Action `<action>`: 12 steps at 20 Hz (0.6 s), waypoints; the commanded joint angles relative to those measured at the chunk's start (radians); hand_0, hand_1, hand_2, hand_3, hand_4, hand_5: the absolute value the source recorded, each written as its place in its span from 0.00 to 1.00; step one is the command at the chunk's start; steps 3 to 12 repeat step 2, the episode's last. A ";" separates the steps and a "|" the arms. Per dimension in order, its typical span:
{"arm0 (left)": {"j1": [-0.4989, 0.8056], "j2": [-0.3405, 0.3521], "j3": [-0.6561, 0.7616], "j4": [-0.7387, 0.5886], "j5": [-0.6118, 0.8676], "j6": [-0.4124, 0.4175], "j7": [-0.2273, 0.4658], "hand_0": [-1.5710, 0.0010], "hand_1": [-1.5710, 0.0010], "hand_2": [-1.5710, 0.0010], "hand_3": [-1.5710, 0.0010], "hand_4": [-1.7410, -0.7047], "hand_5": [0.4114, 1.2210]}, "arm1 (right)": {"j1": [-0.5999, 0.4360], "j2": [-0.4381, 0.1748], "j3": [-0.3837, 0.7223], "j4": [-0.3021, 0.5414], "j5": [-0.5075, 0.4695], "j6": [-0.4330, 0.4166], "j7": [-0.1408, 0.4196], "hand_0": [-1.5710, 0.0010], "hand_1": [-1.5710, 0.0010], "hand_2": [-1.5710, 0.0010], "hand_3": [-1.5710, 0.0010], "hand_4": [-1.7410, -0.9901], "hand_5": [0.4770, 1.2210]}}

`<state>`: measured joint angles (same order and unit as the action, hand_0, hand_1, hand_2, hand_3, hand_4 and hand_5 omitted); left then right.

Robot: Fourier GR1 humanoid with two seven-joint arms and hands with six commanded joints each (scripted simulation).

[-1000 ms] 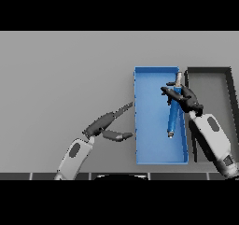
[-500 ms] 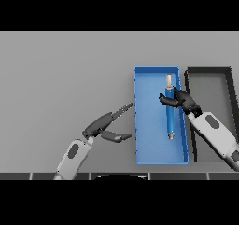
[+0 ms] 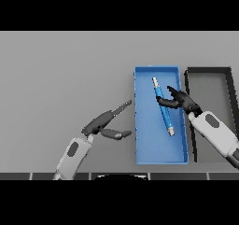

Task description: Pick up the blue pipe and place it into the blue bin.

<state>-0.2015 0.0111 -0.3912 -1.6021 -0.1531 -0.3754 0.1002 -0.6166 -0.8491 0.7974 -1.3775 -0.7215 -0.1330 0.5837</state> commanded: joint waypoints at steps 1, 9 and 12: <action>-0.007 -0.008 -0.004 0.007 -0.004 0.002 0.012 1.00 1.00 1.00 1.00 0.78 0.11 | -0.005 0.006 0.001 0.005 0.002 0.005 -0.004 0.99 0.99 0.99 1.00 0.87 0.32; -0.016 -0.013 -0.003 0.014 -0.009 0.007 0.025 1.00 1.00 1.00 1.00 0.78 0.10 | 0.006 0.007 0.003 -0.004 -0.004 0.008 -0.011 0.99 0.99 0.99 1.00 0.87 0.32; -0.016 -0.013 -0.003 0.014 -0.009 0.007 0.025 1.00 1.00 1.00 1.00 0.78 0.10 | 0.006 0.007 0.003 -0.004 -0.004 0.008 -0.011 0.99 0.99 0.99 1.00 0.87 0.32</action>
